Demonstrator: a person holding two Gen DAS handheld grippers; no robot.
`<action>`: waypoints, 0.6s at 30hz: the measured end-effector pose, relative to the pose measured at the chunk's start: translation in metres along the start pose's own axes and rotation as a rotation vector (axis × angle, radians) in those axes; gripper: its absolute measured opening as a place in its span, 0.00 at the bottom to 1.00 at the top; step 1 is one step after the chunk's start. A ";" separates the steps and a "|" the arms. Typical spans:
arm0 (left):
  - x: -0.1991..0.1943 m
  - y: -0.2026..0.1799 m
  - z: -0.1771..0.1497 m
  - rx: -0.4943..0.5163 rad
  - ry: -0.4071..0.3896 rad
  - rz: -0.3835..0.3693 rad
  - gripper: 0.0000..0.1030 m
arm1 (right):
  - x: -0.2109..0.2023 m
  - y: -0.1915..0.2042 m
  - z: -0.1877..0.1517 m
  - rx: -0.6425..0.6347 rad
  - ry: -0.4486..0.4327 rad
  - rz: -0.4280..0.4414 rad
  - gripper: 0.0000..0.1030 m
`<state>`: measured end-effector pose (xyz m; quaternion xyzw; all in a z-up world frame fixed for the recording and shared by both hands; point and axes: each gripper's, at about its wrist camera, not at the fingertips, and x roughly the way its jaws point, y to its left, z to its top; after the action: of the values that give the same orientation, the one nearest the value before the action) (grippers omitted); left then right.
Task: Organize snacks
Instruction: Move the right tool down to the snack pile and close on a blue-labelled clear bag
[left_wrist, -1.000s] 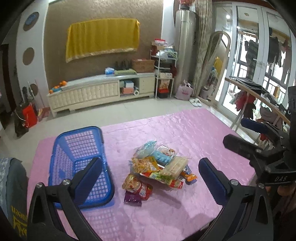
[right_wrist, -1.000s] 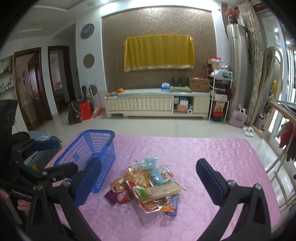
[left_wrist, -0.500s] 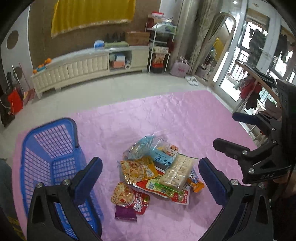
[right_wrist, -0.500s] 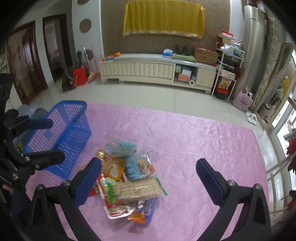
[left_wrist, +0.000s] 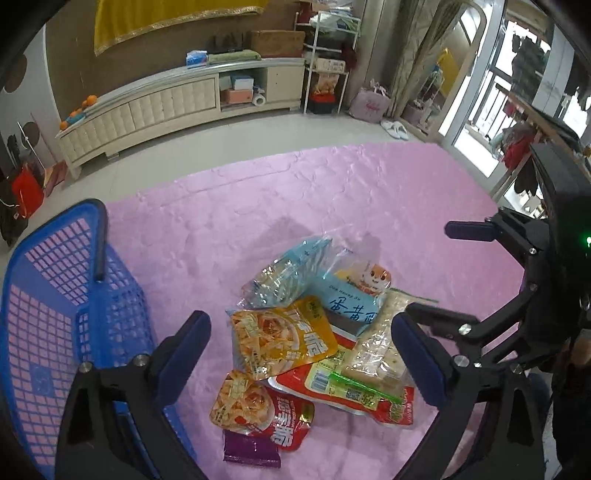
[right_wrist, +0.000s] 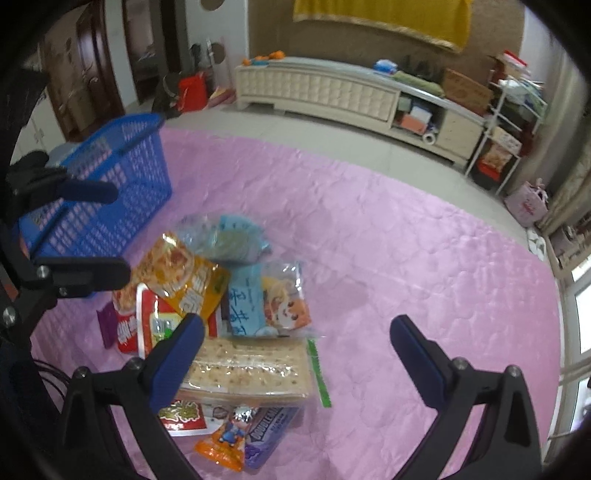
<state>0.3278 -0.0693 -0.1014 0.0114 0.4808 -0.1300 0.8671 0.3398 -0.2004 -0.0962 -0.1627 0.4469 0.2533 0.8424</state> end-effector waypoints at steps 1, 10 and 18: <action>0.001 0.001 -0.001 0.003 0.007 0.007 0.95 | 0.004 0.001 0.000 -0.016 0.008 0.002 0.97; 0.018 0.006 -0.007 0.017 0.053 0.052 0.95 | 0.053 0.009 0.006 -0.083 0.108 0.067 0.84; 0.027 0.012 -0.005 -0.010 0.075 0.054 0.95 | 0.081 0.011 0.011 -0.065 0.153 0.127 0.70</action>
<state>0.3397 -0.0632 -0.1280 0.0247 0.5130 -0.1037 0.8517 0.3791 -0.1628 -0.1584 -0.1804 0.5110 0.3074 0.7822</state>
